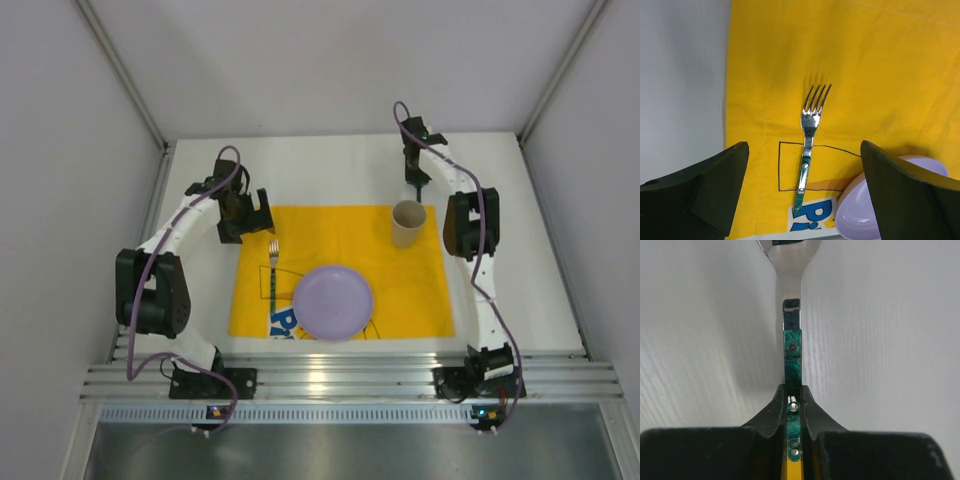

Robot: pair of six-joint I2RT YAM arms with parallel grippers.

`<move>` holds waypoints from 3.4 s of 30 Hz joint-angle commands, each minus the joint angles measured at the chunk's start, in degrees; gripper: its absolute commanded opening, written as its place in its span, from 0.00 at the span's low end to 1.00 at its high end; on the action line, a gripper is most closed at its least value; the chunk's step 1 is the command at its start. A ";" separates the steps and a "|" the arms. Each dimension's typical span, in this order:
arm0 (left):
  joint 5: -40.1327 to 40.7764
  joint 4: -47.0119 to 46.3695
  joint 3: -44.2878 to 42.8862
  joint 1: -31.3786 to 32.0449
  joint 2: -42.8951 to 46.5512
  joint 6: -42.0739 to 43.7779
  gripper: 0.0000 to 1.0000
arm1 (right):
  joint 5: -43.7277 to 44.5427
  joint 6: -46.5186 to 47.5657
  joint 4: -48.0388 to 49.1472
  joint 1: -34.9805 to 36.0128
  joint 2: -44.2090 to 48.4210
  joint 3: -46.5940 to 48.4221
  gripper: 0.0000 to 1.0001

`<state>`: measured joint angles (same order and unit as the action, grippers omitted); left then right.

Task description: Set the dinner table for one person

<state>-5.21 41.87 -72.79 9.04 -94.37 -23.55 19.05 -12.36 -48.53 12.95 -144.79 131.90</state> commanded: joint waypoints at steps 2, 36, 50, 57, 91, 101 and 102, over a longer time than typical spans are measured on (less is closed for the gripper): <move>-3.04 -2.84 2.91 -0.34 4.72 -2.98 0.98 | 9.86 1.81 -7.36 -1.96 14.84 -2.60 0.00; 7.76 13.23 12.77 0.19 42.94 -12.21 0.99 | -17.99 -30.35 0.35 27.65 112.89 -91.72 0.00; 6.45 18.87 13.73 0.19 50.86 -13.72 0.99 | -17.11 -30.62 27.67 27.83 87.77 -97.97 0.00; 7.32 19.48 12.24 0.19 49.28 -10.99 0.99 | -15.18 -32.81 33.24 27.83 75.80 -97.62 0.00; 9.17 -2.84 11.62 0.19 35.57 -5.27 0.99 | -7.55 -36.50 -14.11 31.00 143.03 -85.32 1.00; 11.54 -4.16 12.32 0.19 35.22 -6.16 0.99 | 2.83 -37.74 -22.83 31.08 140.84 -77.67 1.00; 11.98 -4.34 12.41 0.19 35.22 -6.07 0.99 | 3.27 -37.74 -23.27 31.00 139.71 -77.06 1.00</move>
<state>4.89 40.82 -60.42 9.10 -59.16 -29.67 18.02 -49.39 -68.45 43.22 -1.98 52.60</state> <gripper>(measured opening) 0.987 0.996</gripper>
